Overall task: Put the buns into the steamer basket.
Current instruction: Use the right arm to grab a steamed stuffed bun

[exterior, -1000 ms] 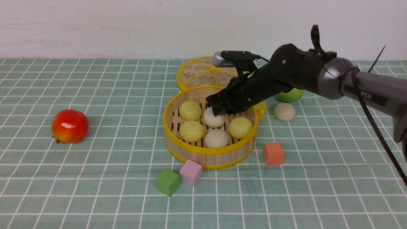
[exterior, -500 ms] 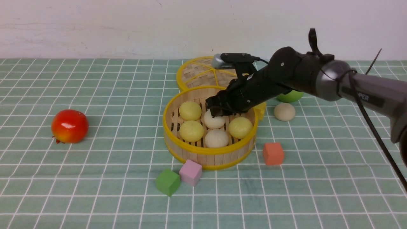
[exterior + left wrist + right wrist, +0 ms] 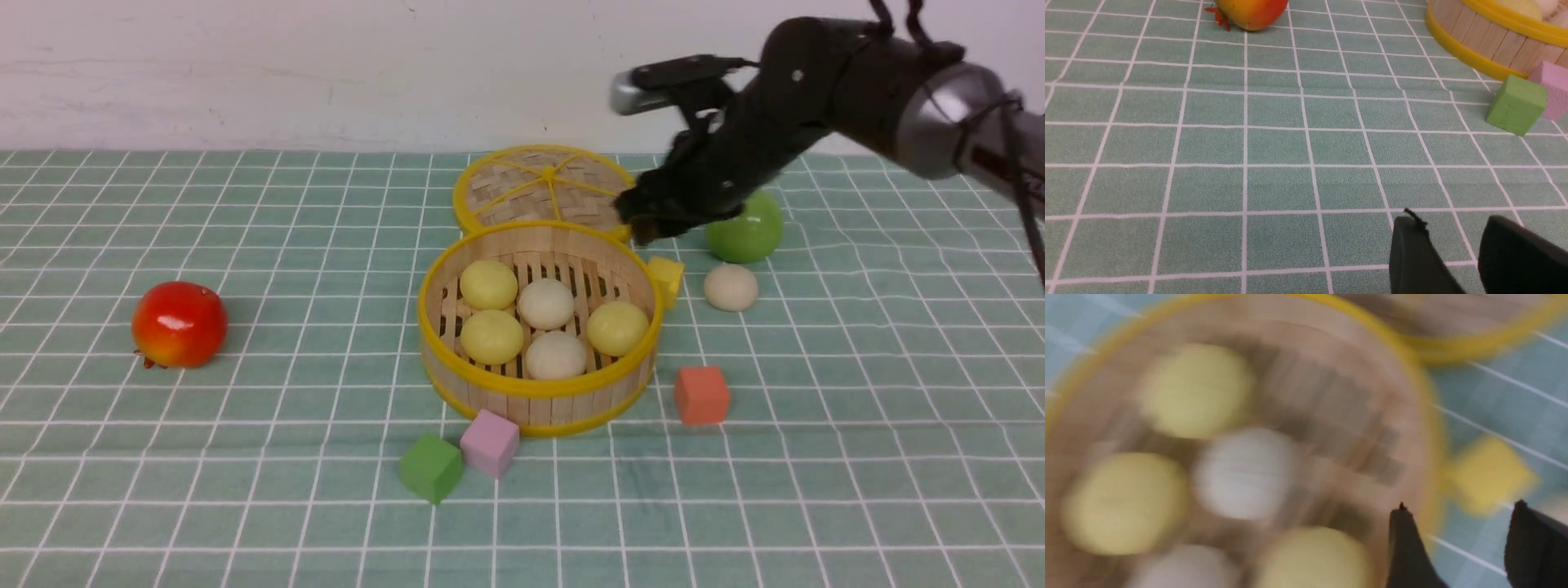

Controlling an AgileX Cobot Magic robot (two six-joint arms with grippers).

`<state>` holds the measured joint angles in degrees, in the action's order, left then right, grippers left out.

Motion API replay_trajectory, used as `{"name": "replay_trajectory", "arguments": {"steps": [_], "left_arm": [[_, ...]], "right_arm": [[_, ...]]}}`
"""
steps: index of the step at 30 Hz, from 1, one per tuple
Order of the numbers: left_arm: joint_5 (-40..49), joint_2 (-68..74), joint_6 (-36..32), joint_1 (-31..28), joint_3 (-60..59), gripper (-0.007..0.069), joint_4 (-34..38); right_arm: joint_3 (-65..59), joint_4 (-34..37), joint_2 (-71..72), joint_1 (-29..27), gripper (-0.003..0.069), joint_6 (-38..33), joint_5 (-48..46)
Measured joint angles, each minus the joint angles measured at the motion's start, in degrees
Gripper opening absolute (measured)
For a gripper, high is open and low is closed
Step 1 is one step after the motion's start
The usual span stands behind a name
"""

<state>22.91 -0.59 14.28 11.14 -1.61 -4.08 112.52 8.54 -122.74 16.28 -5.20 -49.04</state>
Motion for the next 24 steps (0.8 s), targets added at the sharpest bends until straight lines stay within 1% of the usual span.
{"name": "replay_trajectory", "arguments": {"steps": [3, 6, 17, 24], "left_arm": [[0.00, 0.00, 0.00, 0.00, 0.00, 0.0238, 0.00], [0.00, 0.00, 0.00, 0.00, 0.00, 0.0238, 0.00], [0.00, 0.00, 0.00, 0.00, 0.00, 0.0238, 0.00], [0.00, 0.00, 0.00, 0.00, 0.00, 0.0238, 0.00]], "right_arm": [[0.00, -4.13, -0.47, -2.53, 0.0308, 5.20, -1.14], [0.00, -4.98, -1.29, -4.30, 0.0299, 7.89, -0.27], [0.00, -4.48, -6.52, -7.54, 0.0297, 9.27, 4.70], [0.00, -1.35, -7.17, -8.16, 0.0297, 9.38, 10.15]]}}
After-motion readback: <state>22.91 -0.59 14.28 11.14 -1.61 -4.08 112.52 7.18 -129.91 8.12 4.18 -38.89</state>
